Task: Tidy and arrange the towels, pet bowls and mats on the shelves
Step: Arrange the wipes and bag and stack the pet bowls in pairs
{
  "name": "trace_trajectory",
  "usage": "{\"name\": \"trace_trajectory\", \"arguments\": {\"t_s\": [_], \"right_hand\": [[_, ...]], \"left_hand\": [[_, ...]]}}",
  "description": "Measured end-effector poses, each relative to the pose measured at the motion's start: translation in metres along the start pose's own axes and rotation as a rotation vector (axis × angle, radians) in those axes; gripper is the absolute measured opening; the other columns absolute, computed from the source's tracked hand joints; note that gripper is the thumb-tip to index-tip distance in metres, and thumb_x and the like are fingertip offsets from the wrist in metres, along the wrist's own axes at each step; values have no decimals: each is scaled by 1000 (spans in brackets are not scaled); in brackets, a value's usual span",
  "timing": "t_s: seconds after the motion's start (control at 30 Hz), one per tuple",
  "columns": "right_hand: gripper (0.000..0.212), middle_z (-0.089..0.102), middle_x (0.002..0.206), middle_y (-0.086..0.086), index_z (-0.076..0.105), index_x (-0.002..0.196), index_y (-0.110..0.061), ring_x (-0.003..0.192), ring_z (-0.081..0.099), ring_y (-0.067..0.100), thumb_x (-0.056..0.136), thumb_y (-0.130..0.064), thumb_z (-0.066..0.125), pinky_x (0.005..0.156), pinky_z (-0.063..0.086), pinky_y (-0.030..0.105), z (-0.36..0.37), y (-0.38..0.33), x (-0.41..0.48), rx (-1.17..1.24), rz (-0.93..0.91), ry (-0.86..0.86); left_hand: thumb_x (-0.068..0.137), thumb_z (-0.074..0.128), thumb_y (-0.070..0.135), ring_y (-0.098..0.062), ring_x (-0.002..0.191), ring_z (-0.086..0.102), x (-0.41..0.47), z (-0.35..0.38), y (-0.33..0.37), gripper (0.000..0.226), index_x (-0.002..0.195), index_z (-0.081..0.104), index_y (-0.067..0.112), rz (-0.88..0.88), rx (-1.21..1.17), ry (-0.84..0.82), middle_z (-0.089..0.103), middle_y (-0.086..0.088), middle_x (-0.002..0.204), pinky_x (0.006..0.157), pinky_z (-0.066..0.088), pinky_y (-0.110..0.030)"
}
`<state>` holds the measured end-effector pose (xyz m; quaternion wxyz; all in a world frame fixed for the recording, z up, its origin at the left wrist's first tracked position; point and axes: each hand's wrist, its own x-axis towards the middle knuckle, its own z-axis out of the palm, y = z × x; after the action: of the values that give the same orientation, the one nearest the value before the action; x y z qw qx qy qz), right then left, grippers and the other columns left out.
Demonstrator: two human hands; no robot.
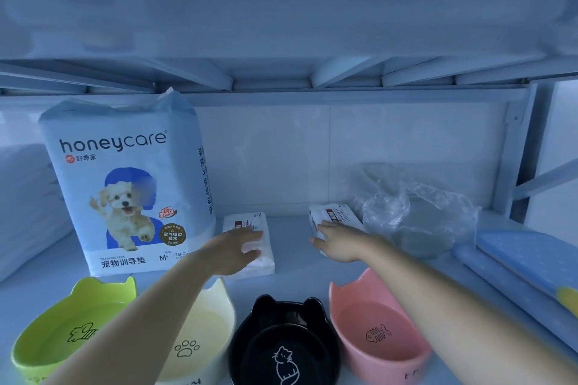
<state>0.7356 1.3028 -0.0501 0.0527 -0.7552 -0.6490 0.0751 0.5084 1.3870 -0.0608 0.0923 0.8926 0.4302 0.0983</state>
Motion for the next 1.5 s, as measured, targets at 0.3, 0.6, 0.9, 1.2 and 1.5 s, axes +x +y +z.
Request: {"name": "trace_trajectory", "arguments": {"t_s": [0.3,0.6,0.9,1.2,1.5], "right_hand": [[53,38,148,-1,38,141,-16,131,41,17,95,-42,45,105,35,28,1,-47,0,522,-72,12],[51,36,147,8,38,137,-9,133,36,26,96,-38,40,107,34,38,4,-39,-8,69,-84,58],[54,11,158,3,25,145,-8,142,20,22,97,-28,40,113,22,30,-1,16,-20,-27,25,71],[48,30,148,9,35,138,-6,129,41,28,94,-25,39,102,38,34,-9,8,-11,-74,118,-43],[55,30,150,2,28,143,-12,128,41,26,92,-29,38,104,38,37,-6,13,-13,-48,135,-108]], "left_hand": [[91,57,25,-21,90,52,2,-9,-14,50,136,40,16,-163,-432,84,51,-1,123,75,42,-26],[85,63,29,-16,99,50,13,-3,-12,58,135,39,16,-80,-165,-53,51,1,131,76,42,-18],[82,67,36,-23,115,52,62,21,47,64,137,40,18,-26,-149,4,51,0,133,83,41,-23],[79,69,39,-20,120,47,70,21,51,64,135,44,22,15,-41,120,43,0,135,97,41,-28],[96,47,30,-19,139,26,71,26,63,56,146,24,23,256,315,12,25,2,153,112,22,-27]]}}
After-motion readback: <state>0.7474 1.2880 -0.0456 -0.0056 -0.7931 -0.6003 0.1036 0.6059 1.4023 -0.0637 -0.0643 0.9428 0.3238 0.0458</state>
